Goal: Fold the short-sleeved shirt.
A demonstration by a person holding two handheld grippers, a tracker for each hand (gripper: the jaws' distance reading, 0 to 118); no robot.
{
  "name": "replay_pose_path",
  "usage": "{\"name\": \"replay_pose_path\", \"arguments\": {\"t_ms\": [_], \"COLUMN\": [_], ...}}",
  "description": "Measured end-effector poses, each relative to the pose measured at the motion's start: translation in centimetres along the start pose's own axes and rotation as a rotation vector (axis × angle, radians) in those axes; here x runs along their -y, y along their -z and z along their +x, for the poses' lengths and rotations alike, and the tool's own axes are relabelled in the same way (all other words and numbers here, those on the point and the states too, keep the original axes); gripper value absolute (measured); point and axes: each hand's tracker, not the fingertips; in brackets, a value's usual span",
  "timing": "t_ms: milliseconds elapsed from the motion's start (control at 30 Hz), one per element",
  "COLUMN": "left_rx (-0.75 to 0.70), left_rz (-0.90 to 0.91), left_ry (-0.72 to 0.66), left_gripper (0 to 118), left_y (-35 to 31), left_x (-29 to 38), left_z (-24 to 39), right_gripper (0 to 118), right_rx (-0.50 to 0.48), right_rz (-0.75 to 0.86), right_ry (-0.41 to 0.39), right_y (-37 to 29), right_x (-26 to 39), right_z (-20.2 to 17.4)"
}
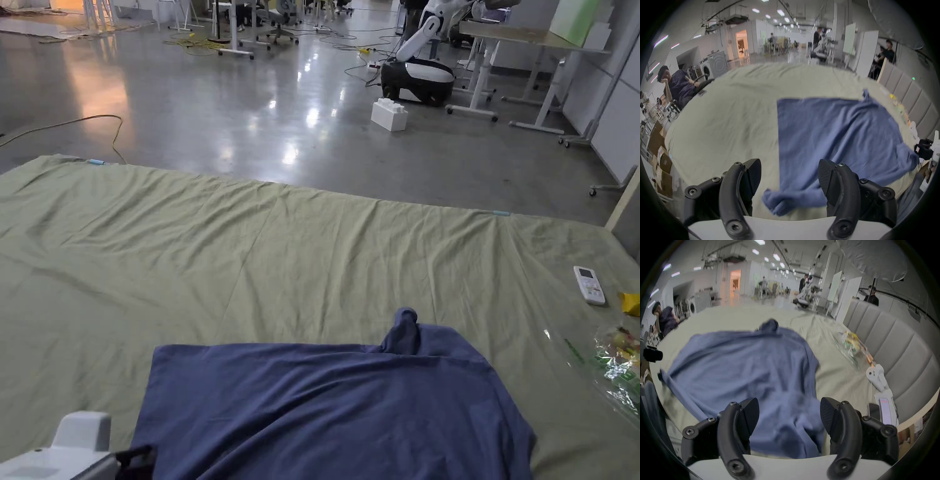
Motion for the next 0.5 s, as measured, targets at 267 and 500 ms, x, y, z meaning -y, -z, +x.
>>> {"name": "replay_pose_path", "arguments": {"t_ms": [267,500], "left_rx": [0.011,-0.010], "left_rz": [0.281,0.479], "left_ry": [0.019,0.046], "left_gripper": [73,15], "left_y": [-1.2,-2.3], "left_x": [-4.3,-5.9], "left_z": [4.0,4.8], "right_gripper": [62,9], "right_rx": [0.036,0.061], "right_rz": [0.310,0.470], "right_ry": [0.020,0.093], "right_y": [-0.1,-0.6], "right_x": [-6.0,-9.7], "right_z": [-3.6,-5.4]}}
